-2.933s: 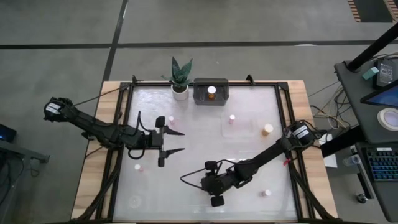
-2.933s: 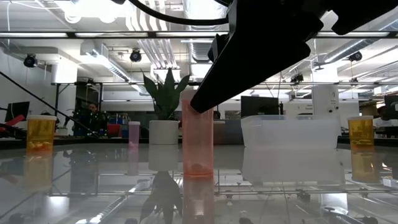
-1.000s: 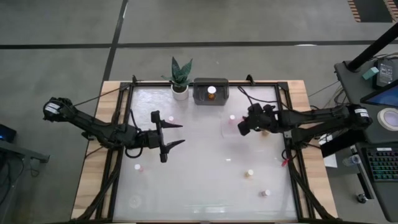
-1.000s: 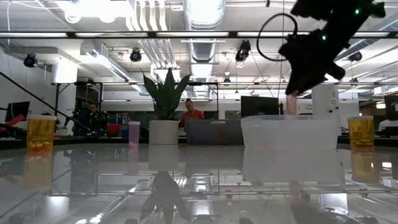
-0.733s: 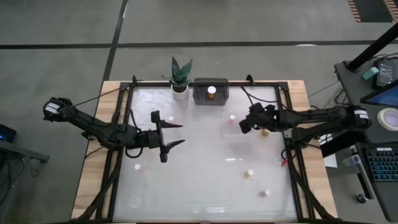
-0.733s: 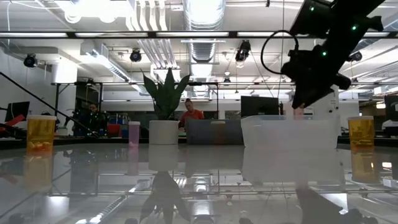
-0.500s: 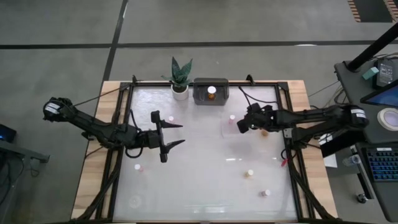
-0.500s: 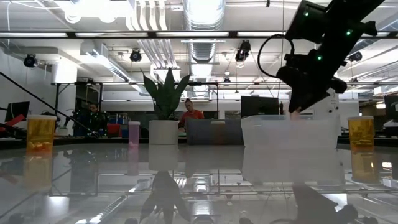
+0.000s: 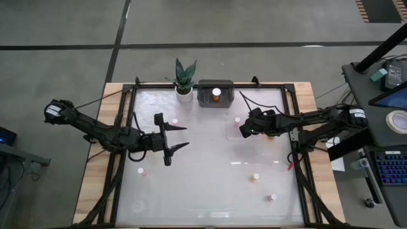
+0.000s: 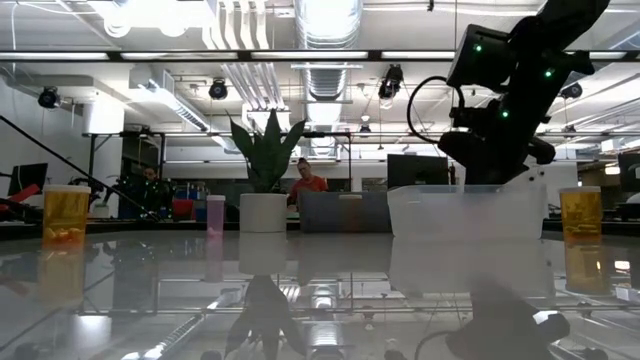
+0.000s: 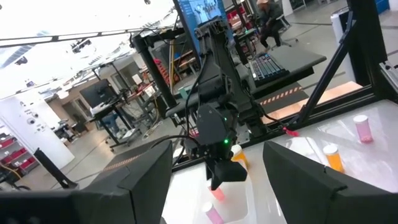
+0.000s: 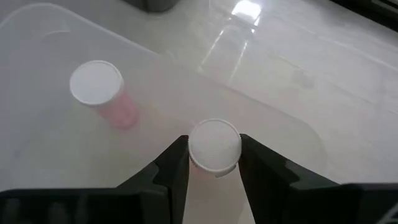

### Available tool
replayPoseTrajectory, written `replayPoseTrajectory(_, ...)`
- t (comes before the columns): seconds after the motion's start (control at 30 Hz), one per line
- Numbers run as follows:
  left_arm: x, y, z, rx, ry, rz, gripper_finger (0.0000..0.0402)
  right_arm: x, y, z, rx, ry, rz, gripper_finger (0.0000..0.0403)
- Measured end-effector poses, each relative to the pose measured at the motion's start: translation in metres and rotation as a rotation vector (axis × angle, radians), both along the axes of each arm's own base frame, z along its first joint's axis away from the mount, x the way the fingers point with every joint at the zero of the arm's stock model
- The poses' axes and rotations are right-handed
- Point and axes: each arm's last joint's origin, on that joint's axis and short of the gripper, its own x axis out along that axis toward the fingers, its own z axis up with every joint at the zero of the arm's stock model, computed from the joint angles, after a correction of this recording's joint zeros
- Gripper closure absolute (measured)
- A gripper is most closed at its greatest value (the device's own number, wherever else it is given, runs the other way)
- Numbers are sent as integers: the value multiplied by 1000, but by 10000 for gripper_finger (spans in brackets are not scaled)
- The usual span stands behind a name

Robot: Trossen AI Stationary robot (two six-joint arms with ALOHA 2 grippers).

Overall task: Pick and place medicine bottles into bin by pill shape (circle, oval)
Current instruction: Put the small pink pill bottle into the white bin, then put the large orange pill bottle into the black bin

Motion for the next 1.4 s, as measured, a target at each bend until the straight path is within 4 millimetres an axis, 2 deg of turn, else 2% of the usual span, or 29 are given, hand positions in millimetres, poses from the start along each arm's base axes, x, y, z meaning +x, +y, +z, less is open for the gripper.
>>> replayPoseTrajectory(0.53, 0, 0, 0, -1, 0, 5, 166, 0, -1, 0, -42, -11, -36, 222)
replayPoseTrajectory(0.93, 0, 0, 0, 0, 1, 5, 166, -2, -1, 1, -40, 10, -32, 218)
replayPoseTrajectory(1.13, 0, 0, 0, -7, 1, 4, 166, -7, 0, 9, -42, -8, -32, 218)
replayPoseTrajectory(1.4, 3, -1, -3, -35, 7, 2, 166, -16, 1, 30, -59, -100, -4, 218)
